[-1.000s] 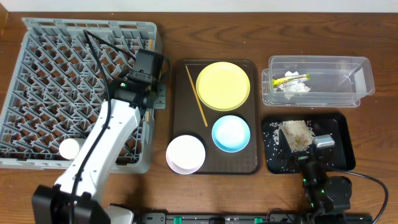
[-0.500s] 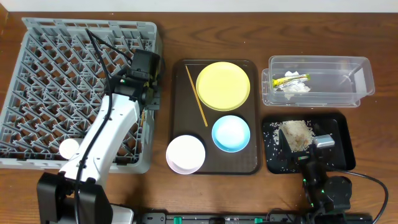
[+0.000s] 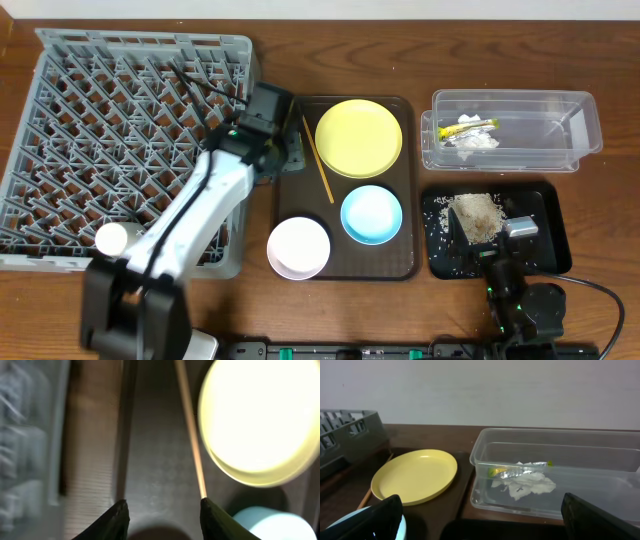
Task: Sort waste into correct bins and load items into the dishwasher
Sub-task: 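Close the left gripper on the wooden chopsticks on the brown tray, then lift the chopsticks with the left gripper and stand them in the rack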
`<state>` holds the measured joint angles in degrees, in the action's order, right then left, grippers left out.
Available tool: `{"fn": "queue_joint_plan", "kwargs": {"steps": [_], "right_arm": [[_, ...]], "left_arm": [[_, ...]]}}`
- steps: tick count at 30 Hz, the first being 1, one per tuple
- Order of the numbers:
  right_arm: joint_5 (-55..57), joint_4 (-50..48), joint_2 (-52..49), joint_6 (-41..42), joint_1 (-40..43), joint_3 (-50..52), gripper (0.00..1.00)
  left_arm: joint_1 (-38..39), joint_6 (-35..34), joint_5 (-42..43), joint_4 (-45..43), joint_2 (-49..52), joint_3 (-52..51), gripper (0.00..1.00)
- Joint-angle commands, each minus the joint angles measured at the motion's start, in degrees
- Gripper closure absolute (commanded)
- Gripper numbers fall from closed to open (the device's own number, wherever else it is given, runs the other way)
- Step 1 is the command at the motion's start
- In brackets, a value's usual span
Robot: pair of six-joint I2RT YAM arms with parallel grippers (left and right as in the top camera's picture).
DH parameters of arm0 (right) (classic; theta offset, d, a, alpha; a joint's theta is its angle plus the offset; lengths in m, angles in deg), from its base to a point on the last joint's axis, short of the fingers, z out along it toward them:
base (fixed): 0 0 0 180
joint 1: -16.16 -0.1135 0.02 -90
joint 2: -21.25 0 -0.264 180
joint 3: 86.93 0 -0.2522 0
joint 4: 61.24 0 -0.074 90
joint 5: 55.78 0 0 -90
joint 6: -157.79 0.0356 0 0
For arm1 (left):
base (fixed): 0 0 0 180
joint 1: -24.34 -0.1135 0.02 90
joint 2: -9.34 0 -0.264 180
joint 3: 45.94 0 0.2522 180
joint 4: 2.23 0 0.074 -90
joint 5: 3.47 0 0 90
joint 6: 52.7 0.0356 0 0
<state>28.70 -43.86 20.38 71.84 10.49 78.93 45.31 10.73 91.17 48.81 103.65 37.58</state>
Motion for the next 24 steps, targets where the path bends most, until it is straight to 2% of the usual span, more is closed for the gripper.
{"fn": "queue_joint_plan", "kwargs": {"steps": [1,6,19,24], "right_arm": [[0.13,0.24,0.11,-0.28,0.42,0.07,0.01],[0.13,0.24,0.11,-0.28,0.39,0.07,0.01],[0.13,0.22,0.11,-0.28,0.39,0.07,0.01],[0.15,0.24,0.11,-0.31,0.39,0.07,0.01]], "left_arm": [[1.09,-10.80,4.37,-2.14,7.15,-1.31,0.53],[2.64,-10.82,9.60,-6.78,13.53,-1.31,0.54],[5.75,-10.27,7.74,-8.35,17.68,-1.31,0.54],[6.67,-9.51,0.68,-6.69,17.73,-1.31,0.54]]}}
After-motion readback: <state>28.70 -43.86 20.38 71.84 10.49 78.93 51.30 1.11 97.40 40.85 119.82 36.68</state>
